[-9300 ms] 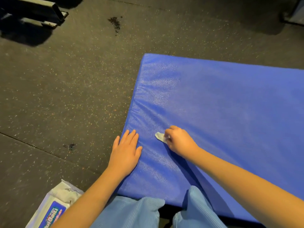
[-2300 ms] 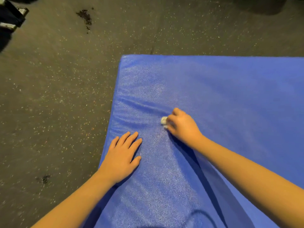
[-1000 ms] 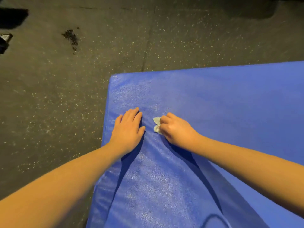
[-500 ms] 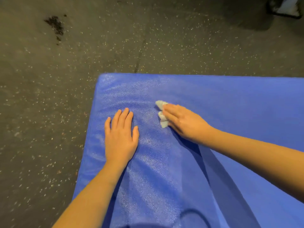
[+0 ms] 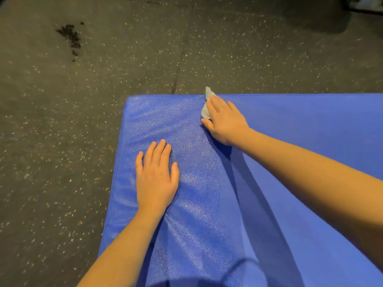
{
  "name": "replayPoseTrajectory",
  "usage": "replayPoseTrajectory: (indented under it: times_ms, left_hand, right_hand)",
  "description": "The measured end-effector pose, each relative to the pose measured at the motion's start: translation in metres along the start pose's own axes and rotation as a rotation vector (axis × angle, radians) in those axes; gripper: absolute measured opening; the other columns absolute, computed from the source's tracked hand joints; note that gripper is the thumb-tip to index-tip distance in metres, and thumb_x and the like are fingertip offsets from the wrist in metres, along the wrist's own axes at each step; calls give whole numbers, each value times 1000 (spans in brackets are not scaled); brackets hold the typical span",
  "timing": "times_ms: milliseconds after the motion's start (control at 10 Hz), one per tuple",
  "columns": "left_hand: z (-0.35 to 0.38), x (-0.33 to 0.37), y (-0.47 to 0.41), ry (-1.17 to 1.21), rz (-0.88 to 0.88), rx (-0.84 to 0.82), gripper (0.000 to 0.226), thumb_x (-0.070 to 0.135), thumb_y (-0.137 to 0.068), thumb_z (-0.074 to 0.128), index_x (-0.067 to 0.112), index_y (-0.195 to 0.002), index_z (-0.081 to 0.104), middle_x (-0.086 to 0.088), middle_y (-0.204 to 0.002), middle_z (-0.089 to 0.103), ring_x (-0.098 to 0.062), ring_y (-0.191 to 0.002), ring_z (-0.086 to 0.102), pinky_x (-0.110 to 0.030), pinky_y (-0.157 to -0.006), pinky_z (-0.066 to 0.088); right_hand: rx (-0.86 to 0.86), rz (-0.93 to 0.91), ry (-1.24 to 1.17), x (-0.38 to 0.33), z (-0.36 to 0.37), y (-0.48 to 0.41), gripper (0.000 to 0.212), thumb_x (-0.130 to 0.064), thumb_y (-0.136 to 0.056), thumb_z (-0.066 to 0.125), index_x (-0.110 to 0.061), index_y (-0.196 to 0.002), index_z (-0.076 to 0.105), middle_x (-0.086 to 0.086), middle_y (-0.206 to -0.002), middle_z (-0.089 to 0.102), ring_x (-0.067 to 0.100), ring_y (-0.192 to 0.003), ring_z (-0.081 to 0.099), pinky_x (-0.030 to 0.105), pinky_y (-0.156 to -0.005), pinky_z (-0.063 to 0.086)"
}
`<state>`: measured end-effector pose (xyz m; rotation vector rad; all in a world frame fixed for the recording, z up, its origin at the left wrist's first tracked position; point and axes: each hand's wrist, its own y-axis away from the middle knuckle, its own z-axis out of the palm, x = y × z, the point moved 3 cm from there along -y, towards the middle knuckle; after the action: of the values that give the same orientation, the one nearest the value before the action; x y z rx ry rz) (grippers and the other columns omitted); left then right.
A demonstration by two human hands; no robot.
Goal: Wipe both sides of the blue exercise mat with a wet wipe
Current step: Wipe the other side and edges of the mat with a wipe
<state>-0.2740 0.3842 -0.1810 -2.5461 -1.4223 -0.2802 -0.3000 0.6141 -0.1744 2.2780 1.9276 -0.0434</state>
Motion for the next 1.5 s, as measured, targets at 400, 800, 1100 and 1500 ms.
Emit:
replayPoseTrajectory:
  times_ms: [400,800,1100,1500]
  left_hand:
    - [-1,0,1,19,0,7,52,34,-93,36,9,-134,55,-6,-146,48,-26,-139,38,-51,-115,24]
    - [0,-1,1,31,-4,15,53,35,-93,36,9,-135,53,-6,-146,47,-25,-139,36,-48,-116,21]
    - [0,-1,1,33,-1,16,53,35,-92,35,9,-135,53,-6,-146,47,-25,-139,36,-48,-117,20]
    - [-1,-1,0,29,7,37,52,34,-92,36,7,-133,55,-8,-144,49,-28,-137,38,-50,-114,23]
  right_hand:
    - [-15,211,40,52,-16,-2,59,-46,-88,22,-2,-109,54,22,-138,39,36,-125,37,42,-104,32]
    - [70,-47,-151,31,-6,35,54,-31,-89,17,7,-101,53,24,-111,50,38,-104,47,49,-94,37]
    - [281,247,-347,58,-18,55,14,-4,-82,50,-3,-70,43,5,-72,38,23,-63,30,32,-54,25]
    - [260,-9,-291,18,-9,92,12,-3,-79,59,-8,-69,62,11,-73,57,28,-65,47,32,-53,41]
